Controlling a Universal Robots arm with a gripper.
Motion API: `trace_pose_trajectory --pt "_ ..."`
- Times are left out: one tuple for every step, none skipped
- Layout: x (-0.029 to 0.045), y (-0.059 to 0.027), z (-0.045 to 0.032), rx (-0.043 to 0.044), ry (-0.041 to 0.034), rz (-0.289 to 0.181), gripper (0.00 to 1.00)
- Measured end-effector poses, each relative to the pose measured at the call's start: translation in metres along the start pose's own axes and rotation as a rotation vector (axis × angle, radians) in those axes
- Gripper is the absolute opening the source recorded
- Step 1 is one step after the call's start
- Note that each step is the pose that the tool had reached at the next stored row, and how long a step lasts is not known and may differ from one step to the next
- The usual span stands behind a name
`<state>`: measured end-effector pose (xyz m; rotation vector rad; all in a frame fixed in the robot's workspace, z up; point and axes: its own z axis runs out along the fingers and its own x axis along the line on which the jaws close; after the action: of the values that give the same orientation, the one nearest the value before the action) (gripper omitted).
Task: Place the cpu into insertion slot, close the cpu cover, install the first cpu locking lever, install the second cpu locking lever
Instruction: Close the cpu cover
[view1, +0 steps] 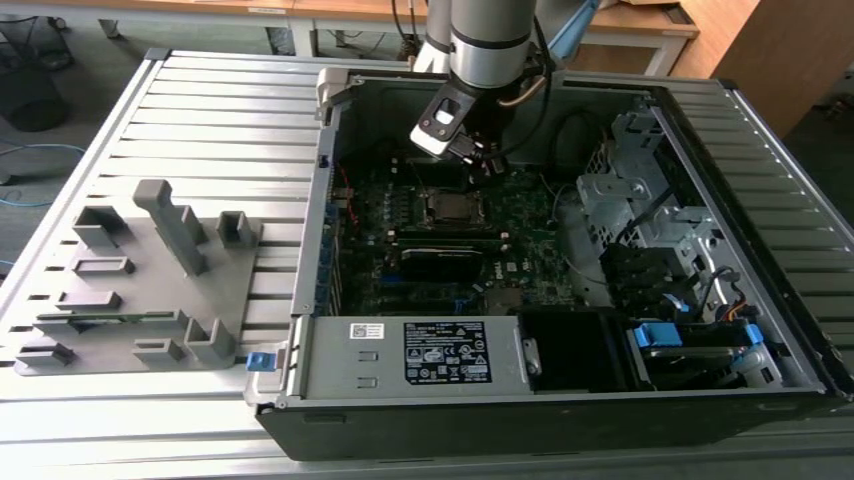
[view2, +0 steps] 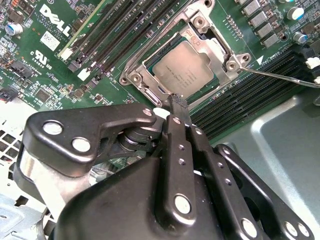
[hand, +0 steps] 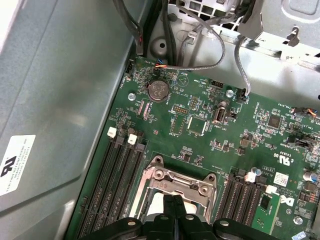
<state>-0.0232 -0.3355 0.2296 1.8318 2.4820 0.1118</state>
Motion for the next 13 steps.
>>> trace_pose_trajectory --pt "0.0000 0.0000 0.0000 0.0000 0.0000 0.000 0.11" --pt "0.0000 0.0000 0.0000 0.0000 0.0000 0.000 0.11" --pt "0.0000 0.0000 0.0000 0.0000 0.0000 0.000 0.11" --pt "0.0000 0.0000 0.0000 0.0000 0.0000 0.000 0.11" --pt "0.0000 0.0000 0.0000 0.0000 0.0001 -0.001 0.11" --pt "0.0000 0.0000 0.0000 0.0000 0.0003 -0.003 0.11" --pt "0.0000 0.0000 0.0000 0.0000 0.0006 -0.007 0.11" --pt "0.0000 0.0000 0.0000 0.0000 0.0011 -0.012 0.11" --pt "0.0000 0.0000 0.0000 0.0000 0.0017 -0.019 0.11" --pt "0.0000 -0.0001 0.0000 0.0000 0.0025 -0.028 0.11" --pt "0.0000 -0.0001 0.0000 0.0000 0.0034 -0.037 0.11" --pt "0.0000 -0.0001 0.0000 -0.0001 0.0044 -0.048 0.11" --pt "0.0001 -0.0002 0.0000 -0.0001 0.0054 -0.059 0.11"
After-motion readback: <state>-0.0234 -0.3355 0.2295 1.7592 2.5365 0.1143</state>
